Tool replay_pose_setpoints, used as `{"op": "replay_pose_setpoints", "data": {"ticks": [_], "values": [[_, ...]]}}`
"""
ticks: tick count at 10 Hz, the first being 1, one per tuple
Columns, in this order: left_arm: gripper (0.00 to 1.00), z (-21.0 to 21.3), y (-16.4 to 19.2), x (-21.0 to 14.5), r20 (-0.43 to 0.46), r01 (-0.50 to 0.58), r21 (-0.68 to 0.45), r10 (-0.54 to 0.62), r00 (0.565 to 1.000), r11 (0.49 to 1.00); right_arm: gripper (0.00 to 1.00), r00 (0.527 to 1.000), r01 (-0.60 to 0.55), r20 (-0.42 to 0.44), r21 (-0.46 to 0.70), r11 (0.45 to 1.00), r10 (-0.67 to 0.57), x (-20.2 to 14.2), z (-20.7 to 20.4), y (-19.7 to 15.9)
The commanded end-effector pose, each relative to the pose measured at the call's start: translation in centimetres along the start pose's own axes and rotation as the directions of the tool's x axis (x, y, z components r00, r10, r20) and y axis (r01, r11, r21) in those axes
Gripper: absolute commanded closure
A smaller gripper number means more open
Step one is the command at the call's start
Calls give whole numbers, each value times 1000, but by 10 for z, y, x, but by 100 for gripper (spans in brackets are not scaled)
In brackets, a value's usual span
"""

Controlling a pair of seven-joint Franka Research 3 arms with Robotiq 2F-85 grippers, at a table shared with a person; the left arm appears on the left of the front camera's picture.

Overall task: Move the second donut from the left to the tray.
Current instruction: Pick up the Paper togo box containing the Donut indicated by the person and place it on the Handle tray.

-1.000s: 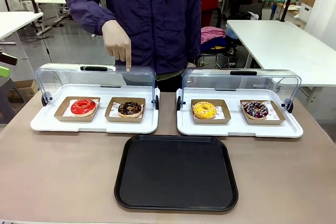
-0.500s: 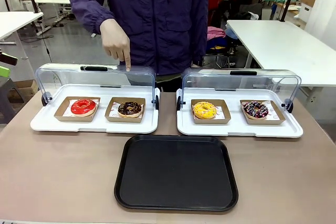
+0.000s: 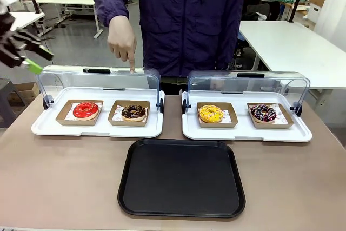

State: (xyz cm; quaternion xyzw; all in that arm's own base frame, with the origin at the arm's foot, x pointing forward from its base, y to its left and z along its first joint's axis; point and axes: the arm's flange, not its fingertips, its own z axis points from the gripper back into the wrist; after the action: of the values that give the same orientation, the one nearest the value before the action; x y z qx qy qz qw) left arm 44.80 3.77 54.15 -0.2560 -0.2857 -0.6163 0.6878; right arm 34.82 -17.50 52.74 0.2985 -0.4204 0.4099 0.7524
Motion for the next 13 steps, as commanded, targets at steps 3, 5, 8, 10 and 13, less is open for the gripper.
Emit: {"op": "replay_pose_setpoints", "data": {"ticks": [3,5,8,10,13], "values": [[0,-84,28,60,-293,111,-107,-138,946,988,0,999,-23,26,-2,1000,23,1,0,-2],[0,-147,32,75,-420,129,-123,-170,892,984,0,999,-23,26,-2,1000,23,1,0,-2],[0,-212,31,66,-530,117,-87,-145,836,989,0,999,-23,26,-2,1000,23,1,0,-2],[0,-236,28,59,-549,116,-62,-130,826,991,0,999,-23,26,-2,1000,23,1,0,-2],[0,-236,33,59,-524,127,-96,-158,837,987,0,999,-23,26,-2,1000,23,1,0,-2]]}}
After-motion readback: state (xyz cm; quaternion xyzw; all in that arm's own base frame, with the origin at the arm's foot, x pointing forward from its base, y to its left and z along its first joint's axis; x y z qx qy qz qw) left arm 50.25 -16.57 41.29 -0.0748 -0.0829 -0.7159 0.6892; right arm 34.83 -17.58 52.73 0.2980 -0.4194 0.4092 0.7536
